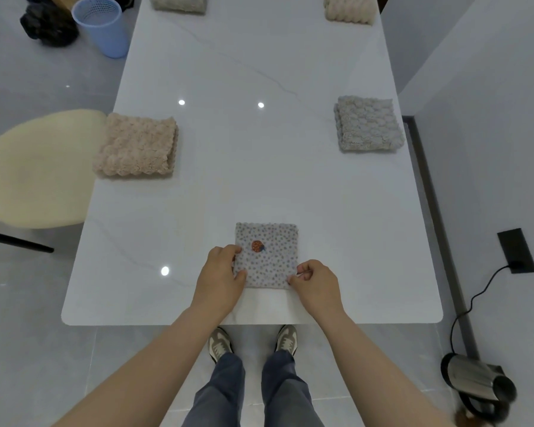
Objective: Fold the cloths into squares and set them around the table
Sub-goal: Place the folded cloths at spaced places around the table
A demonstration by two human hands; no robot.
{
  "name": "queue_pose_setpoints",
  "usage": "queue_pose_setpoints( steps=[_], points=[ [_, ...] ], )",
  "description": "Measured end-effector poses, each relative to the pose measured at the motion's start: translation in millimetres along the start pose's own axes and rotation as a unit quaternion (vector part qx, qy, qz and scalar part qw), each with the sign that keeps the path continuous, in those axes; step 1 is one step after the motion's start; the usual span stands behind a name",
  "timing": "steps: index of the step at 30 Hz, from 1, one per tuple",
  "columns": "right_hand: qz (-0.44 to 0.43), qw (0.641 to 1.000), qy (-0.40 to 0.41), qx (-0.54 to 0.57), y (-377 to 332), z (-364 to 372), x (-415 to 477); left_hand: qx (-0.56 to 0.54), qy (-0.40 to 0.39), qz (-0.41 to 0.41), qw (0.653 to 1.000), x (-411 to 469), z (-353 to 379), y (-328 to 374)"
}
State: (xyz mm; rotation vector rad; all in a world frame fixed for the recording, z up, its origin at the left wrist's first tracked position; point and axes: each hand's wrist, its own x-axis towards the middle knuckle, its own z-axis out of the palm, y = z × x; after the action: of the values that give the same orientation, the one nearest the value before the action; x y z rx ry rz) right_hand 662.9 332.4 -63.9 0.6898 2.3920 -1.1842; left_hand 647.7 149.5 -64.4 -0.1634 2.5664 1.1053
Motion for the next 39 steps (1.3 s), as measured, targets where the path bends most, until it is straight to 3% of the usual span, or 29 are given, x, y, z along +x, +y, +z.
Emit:
queue_pose_setpoints(
  steps=[30,39],
  points=[
    [0.004,1.0,-0.006,0.007,5,1,-6,-0.021,0.022,-0.015,0.999,-13,5,-1],
    [0.004,1.0,0.004,0.005,8,-3,-7,-0.011,-0.014,0.027,0.999,-16,6,-2]
  ],
)
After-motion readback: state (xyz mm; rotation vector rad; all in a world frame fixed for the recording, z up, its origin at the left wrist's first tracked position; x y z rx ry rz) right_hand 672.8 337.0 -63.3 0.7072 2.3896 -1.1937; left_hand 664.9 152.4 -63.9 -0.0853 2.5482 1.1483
